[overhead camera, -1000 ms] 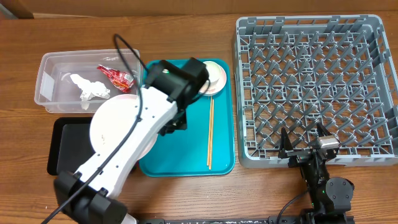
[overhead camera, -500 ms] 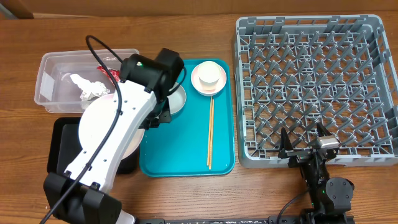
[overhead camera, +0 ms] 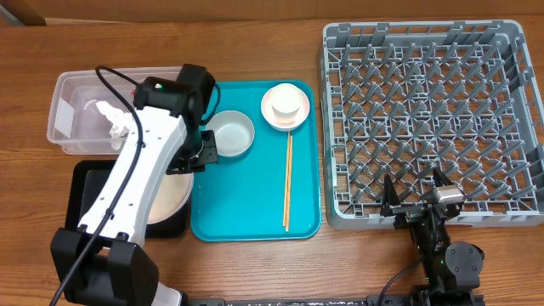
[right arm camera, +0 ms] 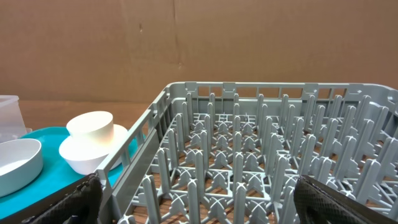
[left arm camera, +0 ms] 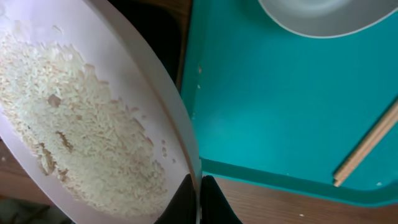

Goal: Sort waste into correct bins and load items into the dishwasher
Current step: 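Carry the tilted plate left and tip rice over the black tray, then tilt the white plate steeply with the left gripper, pouring rice onto the black tray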

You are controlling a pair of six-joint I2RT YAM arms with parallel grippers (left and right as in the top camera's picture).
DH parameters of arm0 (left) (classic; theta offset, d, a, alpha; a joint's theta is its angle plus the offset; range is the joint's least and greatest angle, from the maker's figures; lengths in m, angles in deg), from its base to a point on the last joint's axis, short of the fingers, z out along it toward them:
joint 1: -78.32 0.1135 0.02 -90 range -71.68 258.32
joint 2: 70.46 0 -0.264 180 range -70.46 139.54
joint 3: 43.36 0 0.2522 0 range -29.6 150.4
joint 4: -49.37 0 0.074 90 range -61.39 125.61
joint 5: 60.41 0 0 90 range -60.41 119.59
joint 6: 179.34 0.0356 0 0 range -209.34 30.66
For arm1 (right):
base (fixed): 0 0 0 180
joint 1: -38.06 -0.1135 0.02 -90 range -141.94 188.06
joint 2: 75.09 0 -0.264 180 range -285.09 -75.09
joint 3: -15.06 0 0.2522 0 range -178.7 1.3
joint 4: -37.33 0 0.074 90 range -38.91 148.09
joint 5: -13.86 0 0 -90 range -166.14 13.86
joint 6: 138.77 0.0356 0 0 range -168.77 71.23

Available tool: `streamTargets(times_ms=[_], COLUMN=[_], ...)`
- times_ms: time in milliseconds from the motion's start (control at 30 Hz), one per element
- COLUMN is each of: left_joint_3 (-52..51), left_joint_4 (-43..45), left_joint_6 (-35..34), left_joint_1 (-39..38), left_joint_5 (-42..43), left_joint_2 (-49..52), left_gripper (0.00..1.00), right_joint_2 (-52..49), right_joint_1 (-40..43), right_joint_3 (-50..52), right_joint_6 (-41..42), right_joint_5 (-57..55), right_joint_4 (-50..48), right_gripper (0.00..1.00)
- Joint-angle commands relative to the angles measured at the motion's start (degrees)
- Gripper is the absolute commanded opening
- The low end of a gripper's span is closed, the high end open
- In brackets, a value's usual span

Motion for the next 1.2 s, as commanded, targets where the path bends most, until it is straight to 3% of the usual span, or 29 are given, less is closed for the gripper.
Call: streamTargets(times_ms=[0,900,1167], left_joint_3=[-0.3,-0.3,-0.3], left_joint_4=[0.4,1.9,1.9], left_joint_6=[4.6,11.1,15.0], left_joint_1=[1.9,12.4,17.1], left_joint_5=[4.7,15.2,22.7], left_joint_2=[-1.6,-2.8,-5.7], left_gripper=[0.04,0.04,0.04], right_joint_2=[0.6,0.6,0.6], right_joint_1=[0.2,0.2,0.2], right_joint_3=[0.6,0.6,0.6], right_joint_6=[0.2,0.2,0.2], right_joint_5=[0.1,0.1,0.1], right_joint_4=[-0.3,-0.3,-0.3], right_gripper=[1.0,1.0,1.0])
